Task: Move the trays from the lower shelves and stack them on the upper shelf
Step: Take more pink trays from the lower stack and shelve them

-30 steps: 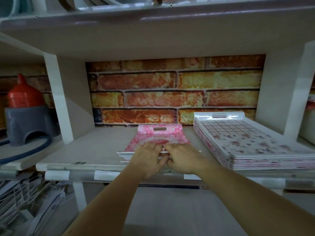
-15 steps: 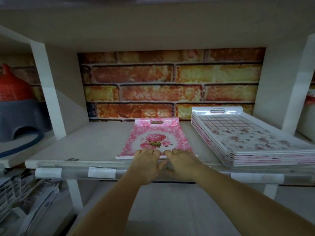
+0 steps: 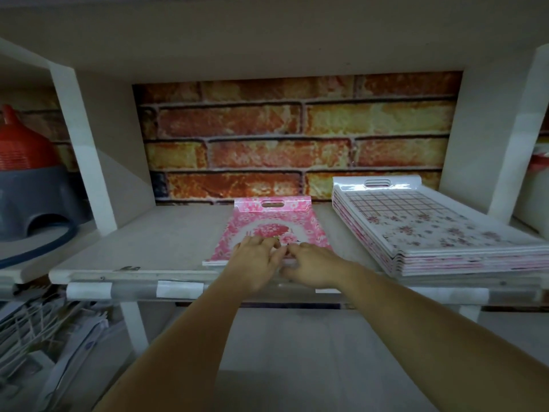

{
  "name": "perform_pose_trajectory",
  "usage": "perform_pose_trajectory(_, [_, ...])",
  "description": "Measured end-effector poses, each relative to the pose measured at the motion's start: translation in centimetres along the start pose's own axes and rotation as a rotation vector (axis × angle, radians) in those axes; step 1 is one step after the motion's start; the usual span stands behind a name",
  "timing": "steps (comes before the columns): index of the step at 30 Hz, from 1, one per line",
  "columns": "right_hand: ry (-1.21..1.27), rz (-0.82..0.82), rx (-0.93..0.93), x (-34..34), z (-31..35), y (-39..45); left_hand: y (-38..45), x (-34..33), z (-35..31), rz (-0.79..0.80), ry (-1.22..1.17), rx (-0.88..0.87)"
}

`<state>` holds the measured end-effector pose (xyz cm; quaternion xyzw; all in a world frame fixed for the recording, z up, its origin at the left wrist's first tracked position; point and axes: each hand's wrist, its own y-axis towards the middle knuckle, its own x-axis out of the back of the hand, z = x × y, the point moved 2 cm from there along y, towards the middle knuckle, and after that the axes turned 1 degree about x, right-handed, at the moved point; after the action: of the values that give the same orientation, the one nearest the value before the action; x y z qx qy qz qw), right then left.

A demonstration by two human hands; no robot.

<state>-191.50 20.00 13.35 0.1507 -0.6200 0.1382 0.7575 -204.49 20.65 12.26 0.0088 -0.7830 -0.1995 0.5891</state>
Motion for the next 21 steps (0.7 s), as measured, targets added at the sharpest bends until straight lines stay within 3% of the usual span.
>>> perform_pose_trajectory(4, [0.045,-0.082,0.007,0.8,1.2,-0.7,-0.2,1.3,-0.5,0.008,0.005,0.008])
perform_pose_trajectory(21, [0.267,-0.164,-0.123,2.2,4.6,-5.0,-5.1,4.4,-1.5,-0.083,-0.047,0.047])
